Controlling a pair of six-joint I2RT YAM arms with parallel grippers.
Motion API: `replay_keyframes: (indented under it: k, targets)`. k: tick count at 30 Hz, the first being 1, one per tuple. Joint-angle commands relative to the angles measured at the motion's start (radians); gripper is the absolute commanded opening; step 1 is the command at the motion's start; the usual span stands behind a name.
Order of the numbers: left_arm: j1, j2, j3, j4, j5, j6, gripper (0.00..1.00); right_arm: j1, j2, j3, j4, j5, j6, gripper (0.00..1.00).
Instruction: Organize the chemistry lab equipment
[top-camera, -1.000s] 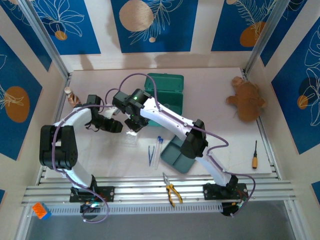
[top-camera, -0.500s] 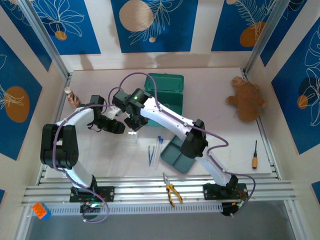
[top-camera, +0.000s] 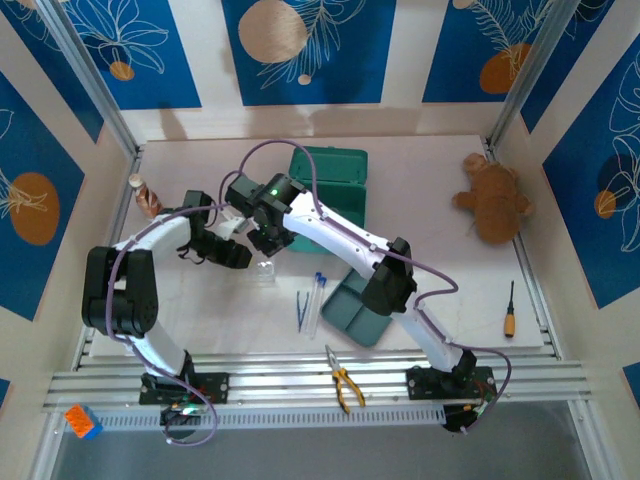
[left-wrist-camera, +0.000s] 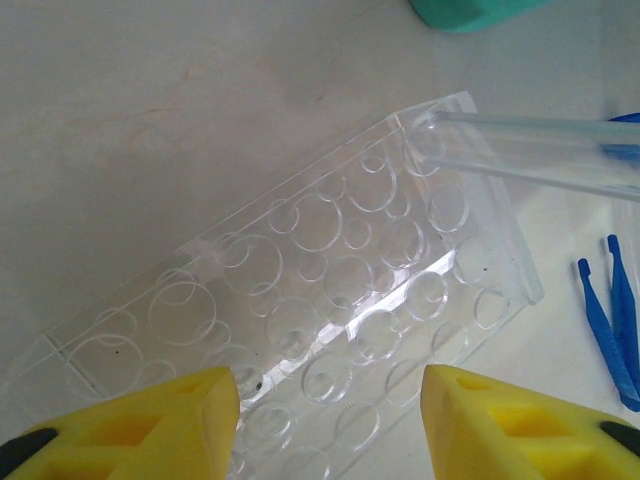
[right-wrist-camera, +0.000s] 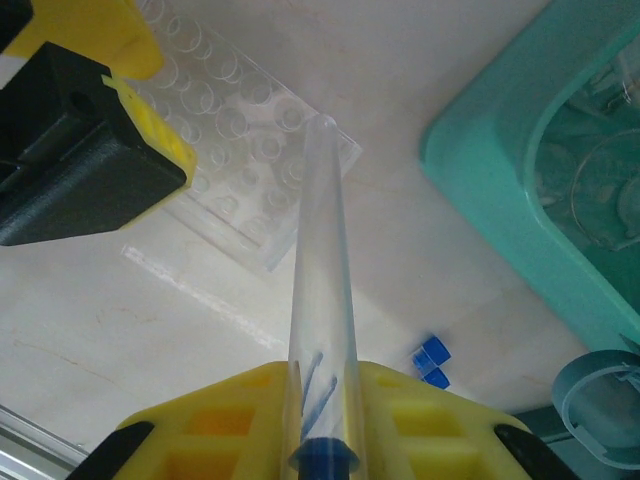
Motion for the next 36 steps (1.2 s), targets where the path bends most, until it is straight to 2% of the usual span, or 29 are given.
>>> replay_keyframes:
  k: [1, 9, 16, 28, 36]
  targets:
    - [-0.040, 0.026, 0.013, 0.009, -0.082, 0.020, 0.52, 0.010, -0.014, -0.018, -0.013, 0.003, -0.024, 0.22]
    - [-0.079, 0.038, 0.020, 0.015, -0.117, 0.045, 0.52, 0.008, -0.047, -0.050, -0.030, -0.004, -0.034, 0.21]
    - [-0.113, 0.047, 0.034, 0.007, -0.088, 0.064, 0.50, 0.004, -0.053, -0.091, -0.055, 0.000, -0.036, 0.21]
    - [-0.204, 0.035, 0.025, -0.007, -0.047, 0.096, 0.48, 0.008, -0.195, -0.243, -0.038, -0.008, -0.008, 0.21]
    - [-0.215, 0.009, 0.016, -0.009, -0.027, 0.103, 0.48, 0.013, -0.199, -0.234, -0.070, -0.015, -0.017, 0.21]
